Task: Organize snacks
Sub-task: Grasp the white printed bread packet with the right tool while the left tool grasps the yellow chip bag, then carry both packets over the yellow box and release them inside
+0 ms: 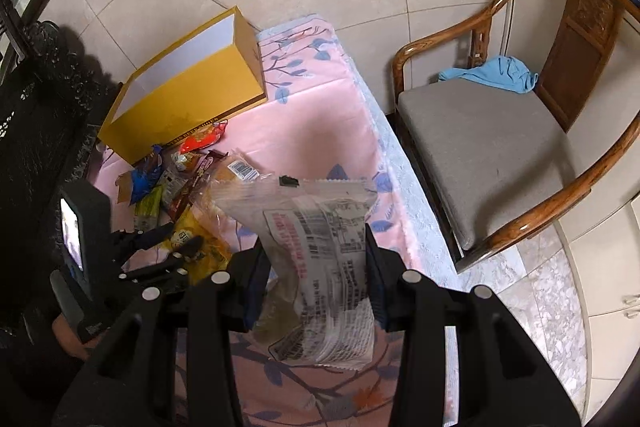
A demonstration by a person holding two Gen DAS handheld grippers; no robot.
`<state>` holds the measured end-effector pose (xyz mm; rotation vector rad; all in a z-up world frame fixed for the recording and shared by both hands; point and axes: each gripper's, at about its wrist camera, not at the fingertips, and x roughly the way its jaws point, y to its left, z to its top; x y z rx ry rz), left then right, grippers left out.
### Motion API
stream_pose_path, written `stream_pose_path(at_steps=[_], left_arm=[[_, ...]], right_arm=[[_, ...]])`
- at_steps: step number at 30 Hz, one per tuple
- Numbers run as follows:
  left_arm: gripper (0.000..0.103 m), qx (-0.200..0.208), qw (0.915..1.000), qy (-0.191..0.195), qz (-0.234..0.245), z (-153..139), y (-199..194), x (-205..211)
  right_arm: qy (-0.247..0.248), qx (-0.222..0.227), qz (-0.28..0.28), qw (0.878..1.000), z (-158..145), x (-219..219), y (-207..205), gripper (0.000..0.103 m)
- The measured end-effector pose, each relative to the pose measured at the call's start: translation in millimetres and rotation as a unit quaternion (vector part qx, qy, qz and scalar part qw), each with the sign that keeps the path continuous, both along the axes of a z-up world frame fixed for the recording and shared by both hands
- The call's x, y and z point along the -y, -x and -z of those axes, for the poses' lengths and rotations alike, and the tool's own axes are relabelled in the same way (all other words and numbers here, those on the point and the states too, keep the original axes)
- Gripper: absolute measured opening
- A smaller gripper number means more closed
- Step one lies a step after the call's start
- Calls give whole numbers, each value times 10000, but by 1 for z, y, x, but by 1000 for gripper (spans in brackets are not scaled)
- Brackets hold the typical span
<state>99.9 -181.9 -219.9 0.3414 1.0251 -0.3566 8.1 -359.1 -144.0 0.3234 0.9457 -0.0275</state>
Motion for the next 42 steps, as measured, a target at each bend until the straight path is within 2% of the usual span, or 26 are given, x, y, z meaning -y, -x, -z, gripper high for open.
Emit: stream_pose_path(at_steps=[4, 5, 6, 7, 8, 10, 12, 13, 15, 16, 17, 19, 20, 23, 24, 25, 26, 28, 29, 30, 33, 35, 37, 39, 40, 42], left_arm=[[17, -108, 9998, 116, -99, -4, 1, -11], [25, -181, 9994, 277, -86, -6, 3, -14], [68, -252, 9987, 444, -59, -8, 4, -15], [92, -214, 9980, 598, -24, -10, 7, -17], [101, 190, 9976, 648, 118, -16, 12, -17], [101, 778, 9943, 117, 713, -21, 17, -7], [101, 802, 9784, -393, 1865, -18, 19, 5], [101, 728, 9636, -548, 2512, -15, 21, 9], [101, 563, 9239, -980, 3655, -4, 29, 14], [101, 612, 8954, -1332, 4204, 3, 35, 16], [101, 778, 8515, -1718, 4893, 12, 45, 15], [101, 745, 8002, -1851, 5655, 19, 54, 10], [101, 371, 7738, -1856, 6045, 24, 54, 9], [100, 41, 7353, -1817, 6530, 42, 51, 10], [92, -35, 7325, -1625, 6611, 41, 52, 10], [89, -174, 7330, -1441, 6645, 39, 48, 11], [87, -315, 7459, -1328, 6519, 39, 44, 13], [75, -901, 8121, -1022, 5673, 38, 29, 19], [60, -1164, 8331, -859, 5339, 38, 23, 18], [49, -1216, 8638, -680, 4842, 35, 19, 16], [46, -1140, 9126, -786, 3847, 31, 18, 10], [46, -1163, 9350, -724, 3271, 24, 17, 6], [46, -1058, 9506, -609, 2854, 10, 16, 6], [45, -966, 9461, -932, 2949, -2, 17, 22], [45, -700, 9460, -1005, 3000, -11, 18, 28], [45, -462, 9543, -724, 2863, -34, 9, 41]], right_arm=[[38, 164, -115, 9998, -13, -3, 0, 43], [68, 223, -153, 9996, -16, -4, -1, 43], [83, 252, -166, 9995, -18, -3, -2, 43], [90, 280, -190, 9994, -20, -4, -3, 43], [87, 285, -199, 9994, -21, -4, -4, 43], [101, 260, -233, 9993, -21, -4, -6, 43], [67, 220, -273, 9994, -19, -5, -6, 43], [47, 209, -286, 9994, -19, -5, -6, 43], [21, 193, -266, 9995, -18, -4, -5, 43], [29, 183, -228, 9996, -19, -3, -3, 43], [39, 181, -182, 9997, -20, -1, -2, 43], [52, 177, 40, 9998, -21, 6, 6, 43], [49, 155, 154, 9997, -21, 9, 10, 43], [0, 47, 658, 9978, -17, 20, 27, 43], [-19, 17, 853, 9963, -14, 24, 35, 43], [-46, 6, 997, 9950, -12, 26, 42, 43], [-82, -12, 1126, 9936, -9, 29, 48, 43], [-191, -128, 1444, 9893, -1, 38, 56, 43], [-230, -159, 1525, 9879, 2, 41, 57, 43], [-332, -154, 1630, 9859, 3, 47, 59, 43], [-449, 46, 1691, 9846, -7, 55, 53, 43], [-383, 205, 1545, 9870, -19, 54, 46, 43], [-306, 402, 1230, 9911, -34, 46, 35, 43], [-301, 593, 878, 9939, -44, 37, 22, 43], [-321, 673, 722, 9946, -48, 32, 16, 43], [-431, 834, 400, 9948, -54, 23, 3, 43]])
